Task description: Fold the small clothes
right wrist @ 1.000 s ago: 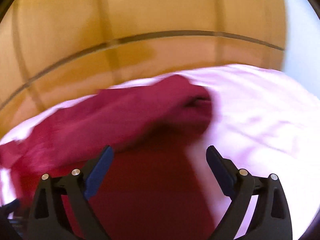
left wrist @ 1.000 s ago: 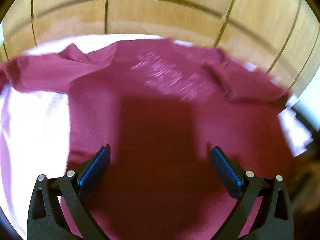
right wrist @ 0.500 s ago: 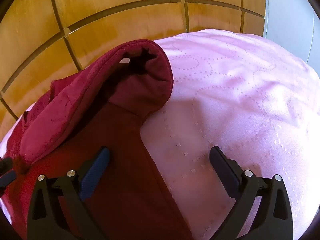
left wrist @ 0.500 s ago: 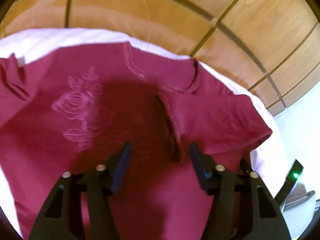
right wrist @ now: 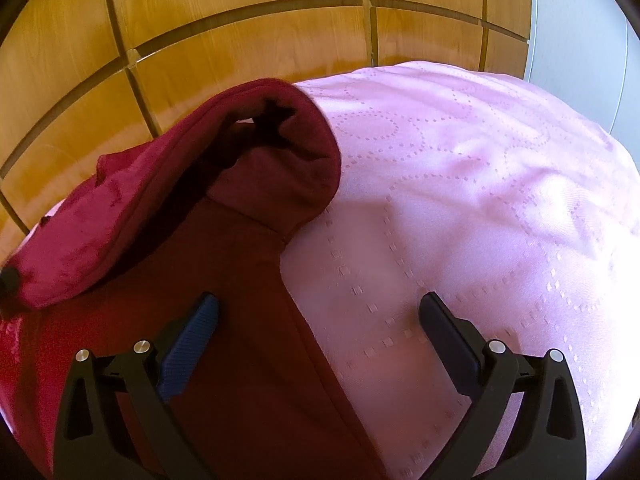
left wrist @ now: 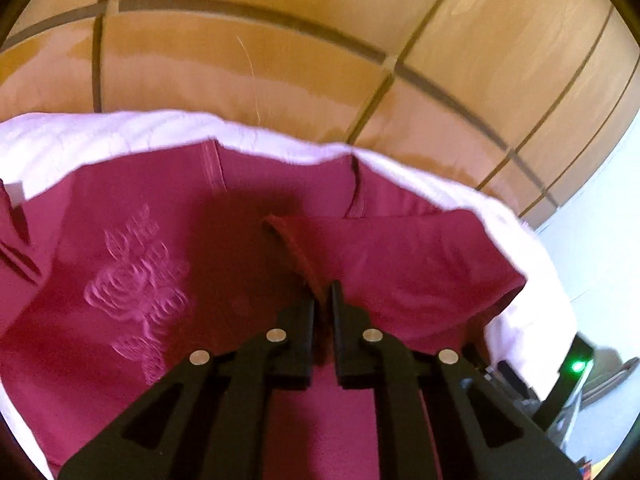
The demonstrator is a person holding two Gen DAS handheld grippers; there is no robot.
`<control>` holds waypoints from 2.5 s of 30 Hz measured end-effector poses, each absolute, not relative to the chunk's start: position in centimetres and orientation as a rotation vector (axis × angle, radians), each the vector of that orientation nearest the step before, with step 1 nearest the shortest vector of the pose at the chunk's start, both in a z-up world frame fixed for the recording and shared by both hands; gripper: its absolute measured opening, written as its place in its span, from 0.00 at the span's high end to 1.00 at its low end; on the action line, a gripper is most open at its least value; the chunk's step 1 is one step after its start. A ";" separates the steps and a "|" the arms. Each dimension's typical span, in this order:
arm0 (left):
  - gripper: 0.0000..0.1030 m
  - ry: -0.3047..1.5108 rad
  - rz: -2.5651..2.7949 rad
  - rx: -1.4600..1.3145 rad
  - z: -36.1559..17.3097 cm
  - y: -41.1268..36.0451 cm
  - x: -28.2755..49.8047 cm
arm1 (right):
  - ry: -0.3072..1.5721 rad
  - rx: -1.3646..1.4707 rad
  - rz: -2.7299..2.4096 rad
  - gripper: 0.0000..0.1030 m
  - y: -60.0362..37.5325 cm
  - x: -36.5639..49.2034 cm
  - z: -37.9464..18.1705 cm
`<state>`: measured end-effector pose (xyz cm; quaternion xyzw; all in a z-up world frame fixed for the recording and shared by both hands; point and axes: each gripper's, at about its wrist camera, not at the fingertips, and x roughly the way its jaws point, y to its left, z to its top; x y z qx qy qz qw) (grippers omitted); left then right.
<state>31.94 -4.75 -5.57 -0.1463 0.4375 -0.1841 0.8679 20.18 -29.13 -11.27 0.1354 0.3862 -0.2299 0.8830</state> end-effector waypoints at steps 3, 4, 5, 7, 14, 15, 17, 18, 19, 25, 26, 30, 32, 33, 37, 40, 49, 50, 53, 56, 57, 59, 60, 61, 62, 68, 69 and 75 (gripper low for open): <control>0.94 0.893 -0.375 -0.316 -4.5 -3.4 32.3 | 0.805 0.281 -0.479 0.04 -29.1 20.2 -11.3; 0.94 0.887 -0.366 -0.311 -4.2 -2.7 32.5 | 0.805 0.280 -0.479 0.04 -29.1 20.1 -11.3; 0.94 0.883 -0.356 -0.306 -4.0 -2.2 32.7 | 0.805 0.280 -0.479 0.04 -29.1 20.1 -11.2; 0.94 0.878 -0.331 -0.300 -3.9 -1.3 33.2 | 0.805 0.280 -0.479 0.04 -29.1 20.1 -11.2; 0.94 0.907 -0.239 -0.276 -5.8 2.0 34.4 | 0.801 0.277 -0.479 0.04 -29.1 20.1 -11.3; 0.94 0.913 -0.229 -0.271 -6.2 2.2 34.5 | 0.801 0.277 -0.479 0.04 -29.1 20.1 -11.3; 0.93 0.922 -0.212 -0.248 -7.2 2.3 34.7 | 0.801 0.277 -0.479 0.04 -29.1 20.1 -11.3; 0.93 0.923 -0.205 -0.226 -7.7 2.2 34.7 | 0.801 0.277 -0.479 0.04 -29.1 20.1 -11.3; 0.93 0.922 -0.196 -0.190 -8.2 1.9 34.6 | 0.801 0.277 -0.479 0.04 -29.1 20.1 -11.3; 0.88 0.875 -0.174 -0.064 -10.2 0.5 33.7 | 0.801 0.276 -0.479 0.04 -29.1 20.1 -11.4; 0.84 0.865 -0.172 -0.063 -10.3 0.6 33.5 | 0.801 0.276 -0.479 0.04 -29.1 20.1 -11.4; 0.60 0.834 -0.177 -0.071 -10.6 0.8 32.8 | 0.801 0.276 -0.480 0.04 -29.1 20.1 -11.4; 0.16 0.822 -0.152 -0.074 -10.3 1.1 32.4 | 0.801 0.276 -0.479 0.04 -29.1 20.1 -11.4; 0.11 0.810 -0.118 -0.087 -10.2 1.5 32.1 | 0.801 0.276 -0.479 0.04 -29.1 20.1 -11.4; 0.11 0.804 -0.108 -0.202 -10.5 3.4 31.1 | 0.781 0.289 -0.469 0.04 -29.1 19.7 -11.1; 0.11 0.791 -0.113 -0.228 -10.7 4.0 30.5 | 0.721 0.342 -0.443 0.04 -29.4 18.5 -10.6; 0.04 0.808 -0.113 -0.181 -11.4 2.8 30.9 | 0.616 0.179 -0.415 0.04 -26.4 21.9 -4.7; 0.04 0.805 -0.117 -0.188 -11.4 2.9 30.8 | 0.653 0.137 -0.433 0.04 -26.2 23.6 -4.7; 0.03 0.802 -0.135 -0.216 -11.6 3.3 30.8 | 0.782 0.065 -0.545 0.04 -26.9 26.9 -6.5; 0.03 0.803 -0.139 -0.218 -11.7 3.3 30.8 | 0.858 0.043 -0.679 0.04 -29.0 26.4 -8.9; 0.03 0.803 -0.140 -0.217 -11.7 3.3 30.9 | 0.846 0.071 -0.702 0.04 -29.8 25.7 -9.3; 0.03 0.807 -0.141 -0.210 -11.8 3.1 31.1 | 0.831 0.191 -0.713 0.04 -31.9 24.0 -10.3; 0.02 0.808 -0.139 -0.205 -11.9 3.0 31.2 | 0.826 0.243 -0.693 0.04 -32.5 23.7 -10.5; 0.02 0.810 -0.136 -0.198 -11.9 2.8 31.3 | 0.828 0.267 -0.676 0.04 -32.9 23.6 -10.5; 0.02 0.809 -0.136 -0.196 -11.9 2.8 31.3 | 0.838 0.274 -0.659 0.04 -33.0 23.8 -10.6; 0.02 0.805 -0.143 -0.209 -12.0 3.0 31.2 | 0.756 0.216 -0.644 0.04 -30.6 22.2 -8.6; 0.02 0.805 -0.143 -0.209 -12.0 3.0 31.2 | 0.746 0.187 -0.626 0.04 -29.7 21.6 -8.1; 0.02 0.807 -0.145 -0.214 -12.0 3.0 31.2 | 0.754 -0.024 -0.459 0.04 -23.0 18.4 -8.4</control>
